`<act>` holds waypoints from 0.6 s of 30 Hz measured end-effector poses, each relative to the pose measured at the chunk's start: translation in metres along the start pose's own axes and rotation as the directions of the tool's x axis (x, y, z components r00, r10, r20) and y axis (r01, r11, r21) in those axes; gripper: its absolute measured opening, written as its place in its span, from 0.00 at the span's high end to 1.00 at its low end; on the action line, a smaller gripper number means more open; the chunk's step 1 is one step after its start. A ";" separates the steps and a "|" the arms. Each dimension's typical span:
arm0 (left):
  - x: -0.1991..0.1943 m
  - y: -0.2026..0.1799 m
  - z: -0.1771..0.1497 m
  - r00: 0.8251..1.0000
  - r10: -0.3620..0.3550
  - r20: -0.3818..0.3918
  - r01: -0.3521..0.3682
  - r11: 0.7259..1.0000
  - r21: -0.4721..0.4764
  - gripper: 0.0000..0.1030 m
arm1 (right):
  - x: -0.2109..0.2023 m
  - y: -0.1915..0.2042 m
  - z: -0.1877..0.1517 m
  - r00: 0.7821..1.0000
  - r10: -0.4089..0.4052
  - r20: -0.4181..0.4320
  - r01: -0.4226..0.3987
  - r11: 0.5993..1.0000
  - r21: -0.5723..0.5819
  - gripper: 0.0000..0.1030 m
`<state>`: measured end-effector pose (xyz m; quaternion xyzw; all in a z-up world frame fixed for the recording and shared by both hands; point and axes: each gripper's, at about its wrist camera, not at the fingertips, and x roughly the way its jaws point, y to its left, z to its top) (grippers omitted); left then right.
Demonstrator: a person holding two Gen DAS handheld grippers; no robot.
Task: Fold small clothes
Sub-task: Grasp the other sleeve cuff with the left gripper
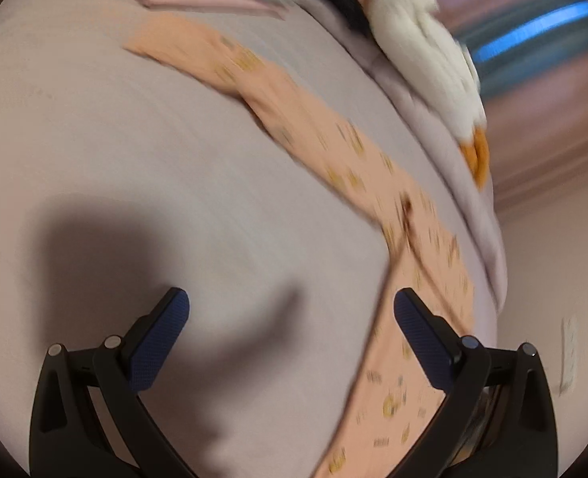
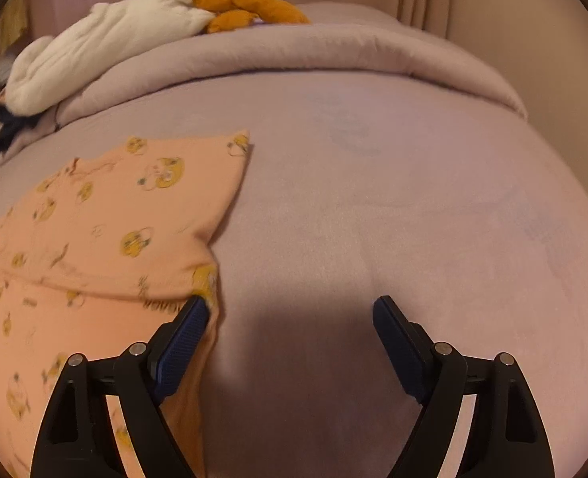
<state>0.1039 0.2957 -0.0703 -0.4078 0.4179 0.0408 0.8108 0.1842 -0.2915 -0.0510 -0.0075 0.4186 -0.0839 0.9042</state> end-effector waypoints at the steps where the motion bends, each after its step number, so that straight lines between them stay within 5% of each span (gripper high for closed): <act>1: -0.002 0.005 0.008 1.000 -0.002 0.018 0.002 1.000 -0.024 0.00 | -0.009 0.002 -0.002 0.999 -0.030 0.022 0.030 0.999 -0.015 0.18; 5: -0.003 0.023 0.047 0.993 -0.080 0.082 0.090 0.989 -0.118 0.00 | -0.049 0.007 -0.011 0.992 0.020 0.122 -0.020 1.000 -0.008 0.18; 10: 0.044 0.034 0.083 0.955 -0.295 0.030 0.292 0.918 -0.268 0.01 | -0.071 0.030 -0.020 0.976 0.119 0.180 -0.120 0.993 -0.007 0.18; 18: 0.075 0.033 0.127 0.964 -0.231 0.128 0.263 0.895 -0.362 0.02 | -0.082 0.068 -0.019 0.957 0.191 0.218 -0.172 0.979 -0.106 0.18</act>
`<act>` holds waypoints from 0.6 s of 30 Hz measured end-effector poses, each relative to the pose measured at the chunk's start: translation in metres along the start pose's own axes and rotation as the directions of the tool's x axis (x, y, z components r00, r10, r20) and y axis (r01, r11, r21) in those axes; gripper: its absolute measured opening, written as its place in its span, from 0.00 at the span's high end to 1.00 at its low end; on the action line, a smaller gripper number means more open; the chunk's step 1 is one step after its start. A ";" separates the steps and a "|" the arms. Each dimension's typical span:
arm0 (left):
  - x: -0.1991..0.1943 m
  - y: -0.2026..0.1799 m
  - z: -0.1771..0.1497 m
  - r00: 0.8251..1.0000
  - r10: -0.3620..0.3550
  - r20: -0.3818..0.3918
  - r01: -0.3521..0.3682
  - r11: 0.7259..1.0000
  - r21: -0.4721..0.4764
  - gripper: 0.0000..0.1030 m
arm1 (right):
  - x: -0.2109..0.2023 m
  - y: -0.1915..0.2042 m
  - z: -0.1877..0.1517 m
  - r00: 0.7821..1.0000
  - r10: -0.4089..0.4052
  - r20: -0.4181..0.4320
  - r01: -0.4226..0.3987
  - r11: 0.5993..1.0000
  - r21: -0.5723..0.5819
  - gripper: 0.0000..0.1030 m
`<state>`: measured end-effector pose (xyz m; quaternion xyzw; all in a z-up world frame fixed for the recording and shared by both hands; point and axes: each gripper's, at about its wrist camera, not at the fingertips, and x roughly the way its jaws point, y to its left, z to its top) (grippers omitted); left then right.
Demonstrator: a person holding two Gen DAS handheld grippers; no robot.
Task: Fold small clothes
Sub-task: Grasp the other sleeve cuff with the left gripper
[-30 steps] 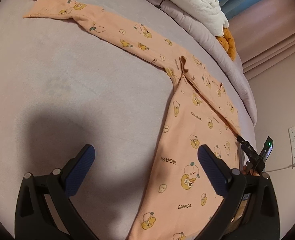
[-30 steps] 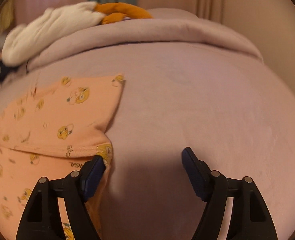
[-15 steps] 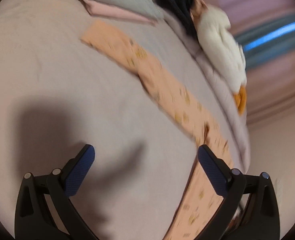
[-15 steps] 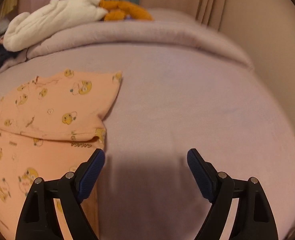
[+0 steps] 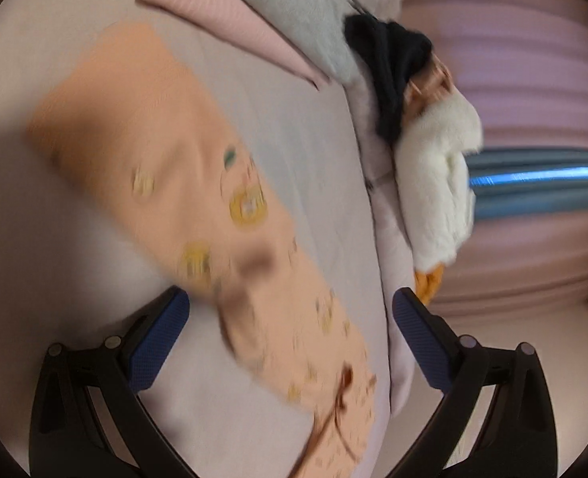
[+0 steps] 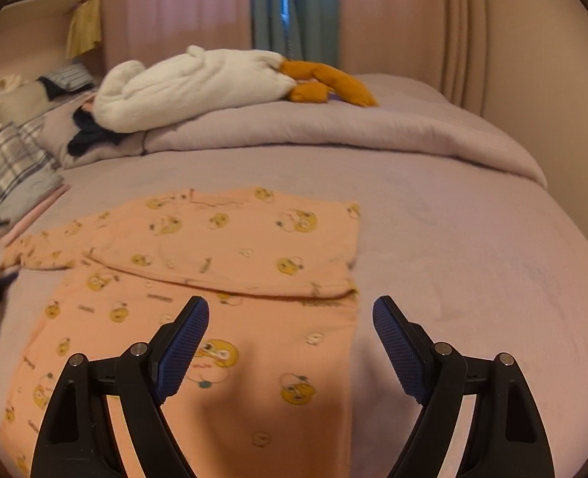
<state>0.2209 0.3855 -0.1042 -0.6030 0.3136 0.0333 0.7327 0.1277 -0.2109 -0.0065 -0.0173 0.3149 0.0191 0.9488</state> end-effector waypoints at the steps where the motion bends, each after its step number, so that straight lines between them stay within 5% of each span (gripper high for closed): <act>1: 0.002 0.001 0.006 1.000 0.006 0.017 -0.006 1.000 -0.026 0.02 | -0.001 0.002 0.000 1.000 0.001 0.002 -0.001 1.000 -0.007 0.18; 4: 0.002 0.001 0.024 0.994 0.037 0.100 -0.031 0.998 -0.062 0.11 | -0.003 0.002 0.001 1.000 -0.003 0.010 0.003 1.000 -0.022 0.18; 7: 0.003 0.012 0.039 0.987 0.055 0.153 -0.035 0.991 -0.132 0.36 | -0.006 0.002 -0.004 1.000 -0.023 0.013 0.023 0.999 -0.033 0.18; 11: 0.006 0.001 0.040 0.981 0.152 0.118 -0.151 0.988 -0.017 0.87 | -0.008 -0.005 -0.010 0.999 -0.048 0.008 0.048 0.998 -0.036 0.18; 12: 0.004 -0.006 0.038 0.975 0.180 0.130 -0.184 0.983 0.025 0.92 | -0.008 -0.006 -0.011 0.999 -0.049 0.008 0.050 0.998 -0.034 0.18; 15: -0.006 -0.029 0.031 0.965 0.189 0.181 -0.211 0.972 0.107 0.92 | -0.009 -0.010 -0.014 0.999 -0.048 0.004 0.048 0.999 -0.015 0.18; 18: -0.010 -0.081 0.006 0.958 0.192 0.212 -0.249 0.924 0.291 0.92 | -0.014 -0.019 -0.018 0.999 -0.040 0.017 0.040 0.999 0.017 0.18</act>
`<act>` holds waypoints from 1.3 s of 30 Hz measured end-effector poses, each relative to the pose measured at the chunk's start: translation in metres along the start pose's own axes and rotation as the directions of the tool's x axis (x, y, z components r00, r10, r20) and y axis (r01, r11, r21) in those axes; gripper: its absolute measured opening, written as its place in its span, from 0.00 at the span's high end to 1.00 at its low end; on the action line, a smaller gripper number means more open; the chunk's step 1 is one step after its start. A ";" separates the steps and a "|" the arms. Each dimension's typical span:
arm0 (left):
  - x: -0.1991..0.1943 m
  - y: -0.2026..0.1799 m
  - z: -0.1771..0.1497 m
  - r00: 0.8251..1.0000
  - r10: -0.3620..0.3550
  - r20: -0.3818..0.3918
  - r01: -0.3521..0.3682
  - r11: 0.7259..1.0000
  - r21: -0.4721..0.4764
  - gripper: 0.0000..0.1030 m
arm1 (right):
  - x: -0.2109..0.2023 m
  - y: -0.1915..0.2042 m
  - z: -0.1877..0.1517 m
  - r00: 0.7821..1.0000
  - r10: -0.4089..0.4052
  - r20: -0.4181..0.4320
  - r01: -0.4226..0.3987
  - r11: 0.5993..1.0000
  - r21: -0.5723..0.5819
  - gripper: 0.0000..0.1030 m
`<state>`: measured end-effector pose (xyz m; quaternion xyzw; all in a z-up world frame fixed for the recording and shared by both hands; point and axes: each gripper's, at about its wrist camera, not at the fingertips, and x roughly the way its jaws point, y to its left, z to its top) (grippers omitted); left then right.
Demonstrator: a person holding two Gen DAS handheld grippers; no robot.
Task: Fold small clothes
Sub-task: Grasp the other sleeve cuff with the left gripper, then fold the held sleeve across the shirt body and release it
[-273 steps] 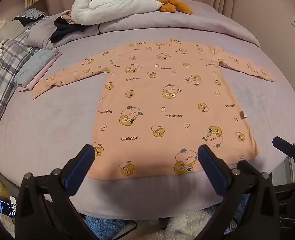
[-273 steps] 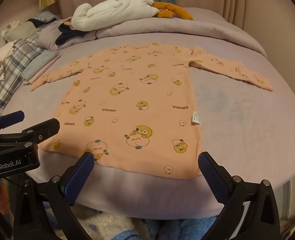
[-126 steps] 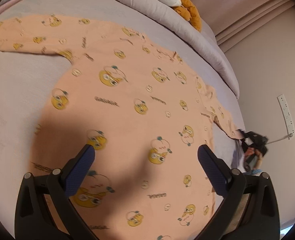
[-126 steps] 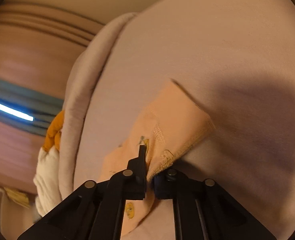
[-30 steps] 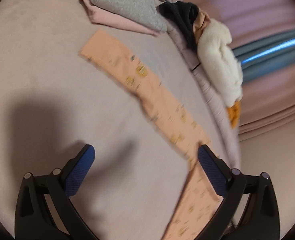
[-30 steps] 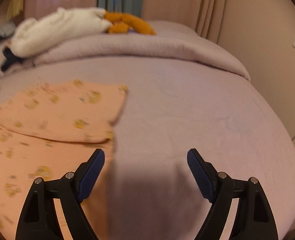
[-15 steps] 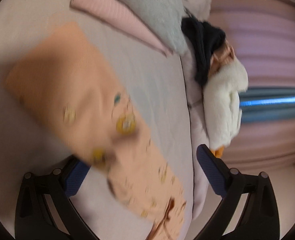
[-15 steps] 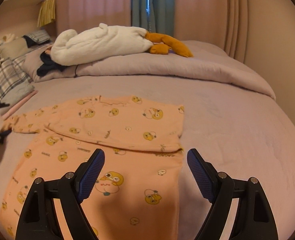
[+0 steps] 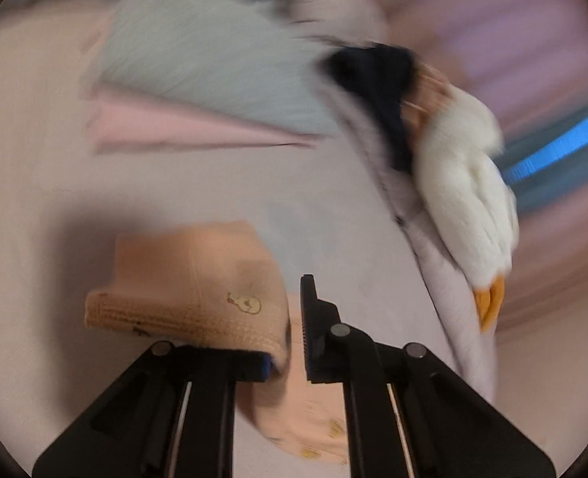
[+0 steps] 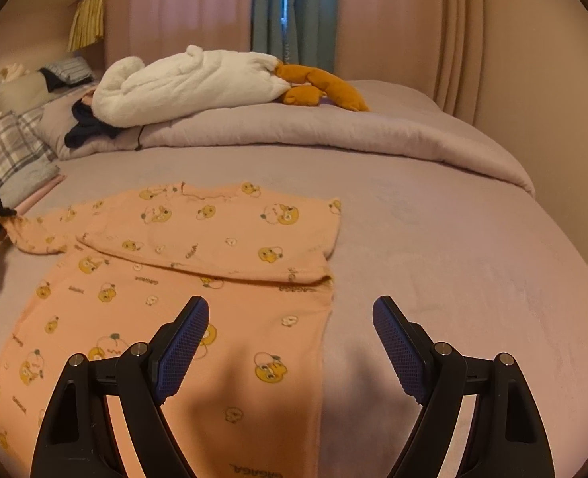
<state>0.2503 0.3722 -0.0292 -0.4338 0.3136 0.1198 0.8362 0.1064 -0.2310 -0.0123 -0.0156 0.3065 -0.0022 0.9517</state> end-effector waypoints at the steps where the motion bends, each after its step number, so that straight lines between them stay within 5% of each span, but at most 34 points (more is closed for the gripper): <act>1: -0.007 -0.029 -0.005 1.000 -0.012 0.007 0.012 0.996 0.092 0.92 | -0.002 -0.004 -0.001 1.000 0.004 0.006 -0.004 1.000 0.011 0.18; 6: -0.025 -0.140 -0.057 0.992 -0.123 -0.038 0.129 0.929 0.347 0.92 | -0.008 -0.028 -0.011 0.999 0.035 0.003 -0.035 0.993 0.115 0.18; 10: -0.012 -0.220 -0.132 0.963 -0.198 -0.183 0.262 0.846 0.463 0.92 | -0.013 -0.050 -0.022 0.994 0.109 0.018 -0.110 0.964 0.242 0.18; 13: 0.012 -0.270 -0.208 0.953 -0.155 -0.262 0.284 0.759 0.585 0.91 | -0.016 -0.062 -0.025 0.991 0.133 0.024 -0.134 0.945 0.298 0.18; 15: 0.025 -0.288 -0.252 0.948 -0.116 -0.296 0.288 0.709 0.644 0.80 | -0.018 -0.067 -0.026 0.991 0.134 0.030 -0.136 0.940 0.312 0.18; 17: 0.046 -0.301 -0.304 0.945 -0.015 -0.327 0.261 0.638 0.725 0.27 | -0.019 -0.073 -0.025 0.989 0.142 0.035 -0.145 0.930 0.338 0.18; 18: 0.054 -0.302 -0.327 0.943 0.047 -0.330 0.236 0.606 0.760 0.12 | -0.019 -0.076 -0.025 0.989 0.146 0.038 -0.150 0.923 0.353 0.18; 22: 0.069 -0.301 -0.368 0.924 0.126 -0.362 0.264 0.475 0.840 0.11 | -0.017 -0.082 -0.025 0.986 0.163 0.037 -0.165 0.912 0.377 0.18; 24: 0.060 -0.295 -0.371 0.921 0.113 -0.372 0.288 0.444 0.849 0.11 | -0.016 -0.083 -0.022 0.985 0.169 0.040 -0.172 0.907 0.385 0.18; 29: 0.032 -0.268 -0.338 0.905 0.025 -0.425 0.356 0.506 0.786 0.04 | -0.004 -0.084 -0.012 0.972 0.231 0.050 -0.229 0.866 0.444 0.18; 32: 0.012 -0.235 -0.324 0.901 0.021 -0.434 0.355 0.541 0.763 0.02 | 0.009 -0.071 -0.001 0.972 0.236 0.013 -0.219 0.879 0.424 0.18; 39: -0.016 -0.155 -0.293 0.922 0.060 -0.383 0.258 0.642 0.722 0.02 | 0.038 0.012 0.035 0.945 0.320 -0.068 -0.310 0.942 0.126 0.18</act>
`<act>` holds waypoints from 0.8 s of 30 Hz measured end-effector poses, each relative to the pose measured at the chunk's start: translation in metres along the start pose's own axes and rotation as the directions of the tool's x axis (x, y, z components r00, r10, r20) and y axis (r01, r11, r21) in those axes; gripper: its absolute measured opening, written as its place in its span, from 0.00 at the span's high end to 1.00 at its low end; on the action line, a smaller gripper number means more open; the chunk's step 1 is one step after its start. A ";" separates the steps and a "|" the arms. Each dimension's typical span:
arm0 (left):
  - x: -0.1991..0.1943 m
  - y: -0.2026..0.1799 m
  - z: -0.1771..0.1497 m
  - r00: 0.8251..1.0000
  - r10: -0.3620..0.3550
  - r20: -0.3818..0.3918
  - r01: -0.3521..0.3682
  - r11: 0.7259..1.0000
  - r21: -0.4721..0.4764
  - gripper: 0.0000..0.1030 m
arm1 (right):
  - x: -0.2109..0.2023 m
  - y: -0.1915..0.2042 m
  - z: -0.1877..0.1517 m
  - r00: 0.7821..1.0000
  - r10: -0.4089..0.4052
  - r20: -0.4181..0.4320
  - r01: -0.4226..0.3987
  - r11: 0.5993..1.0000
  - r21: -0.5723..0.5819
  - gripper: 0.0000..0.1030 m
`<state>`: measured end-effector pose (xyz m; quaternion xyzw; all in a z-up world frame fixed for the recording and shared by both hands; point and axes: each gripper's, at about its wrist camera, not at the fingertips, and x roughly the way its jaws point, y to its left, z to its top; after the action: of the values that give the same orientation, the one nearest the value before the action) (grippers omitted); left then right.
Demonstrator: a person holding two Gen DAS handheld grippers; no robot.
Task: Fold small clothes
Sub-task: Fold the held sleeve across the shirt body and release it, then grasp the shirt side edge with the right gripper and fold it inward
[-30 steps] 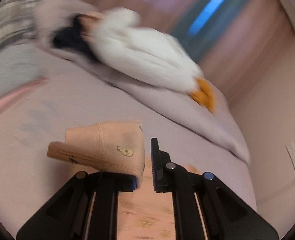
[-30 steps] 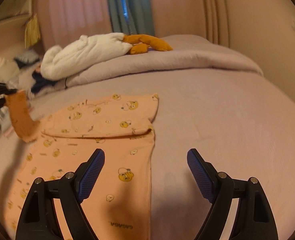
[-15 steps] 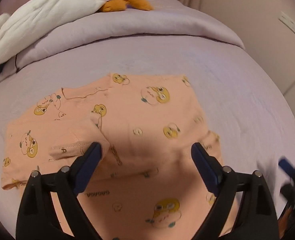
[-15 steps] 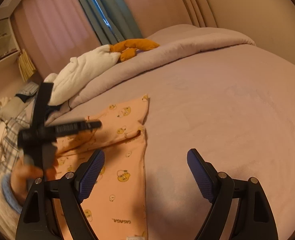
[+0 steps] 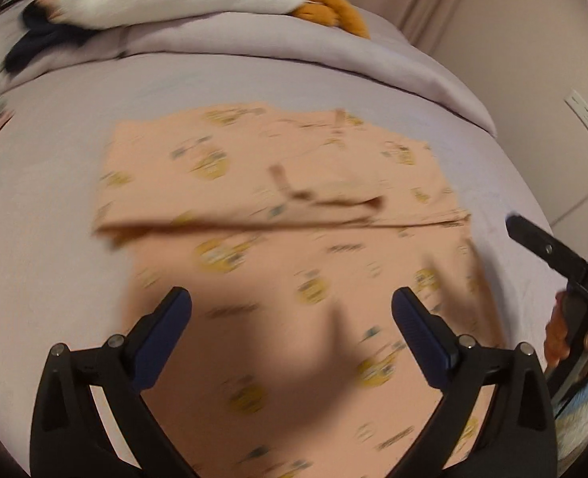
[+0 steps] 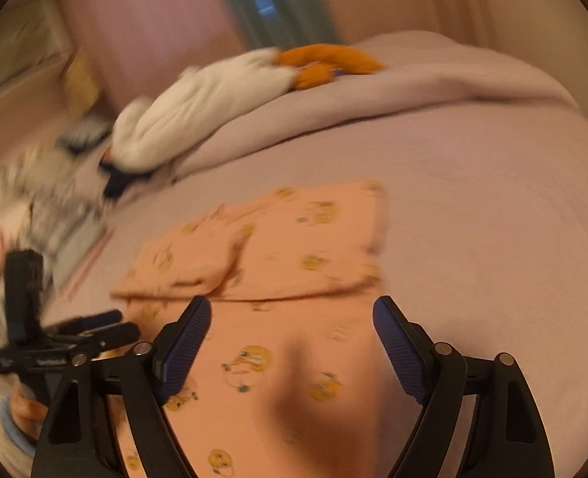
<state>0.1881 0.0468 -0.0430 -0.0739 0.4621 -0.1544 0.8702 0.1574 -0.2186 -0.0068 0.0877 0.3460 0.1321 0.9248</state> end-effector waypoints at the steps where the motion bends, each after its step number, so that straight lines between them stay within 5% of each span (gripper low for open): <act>1: 0.000 0.004 -0.001 1.000 0.003 0.002 -0.003 1.000 -0.012 0.02 | 0.008 0.012 0.004 1.000 0.018 -0.007 -0.018 0.999 -0.048 0.18; 5: -0.007 0.025 -0.010 1.000 -0.027 0.012 0.028 0.996 -0.080 0.02 | 0.045 0.064 0.015 0.996 0.082 -0.044 -0.090 0.964 -0.250 0.20; 8: -0.012 0.034 -0.013 0.999 -0.048 0.021 0.050 0.993 -0.110 0.02 | 0.079 0.099 0.017 0.997 0.035 -0.075 -0.063 0.908 -0.415 0.31; 16: -0.017 0.058 -0.020 0.995 -0.094 0.030 0.098 0.980 -0.174 0.02 | 0.128 0.118 0.016 0.984 -0.054 -0.167 -0.046 0.839 -0.543 0.60; 24: -0.014 0.064 -0.026 0.993 -0.116 0.014 0.116 0.969 -0.219 0.02 | 0.119 0.085 0.027 0.977 0.074 -0.201 -0.144 0.923 -0.358 0.90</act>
<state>0.1721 0.1125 -0.0642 -0.1963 0.4707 -0.1530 0.8465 0.2457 -0.1034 -0.0387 -0.0819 0.3931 0.2539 0.8800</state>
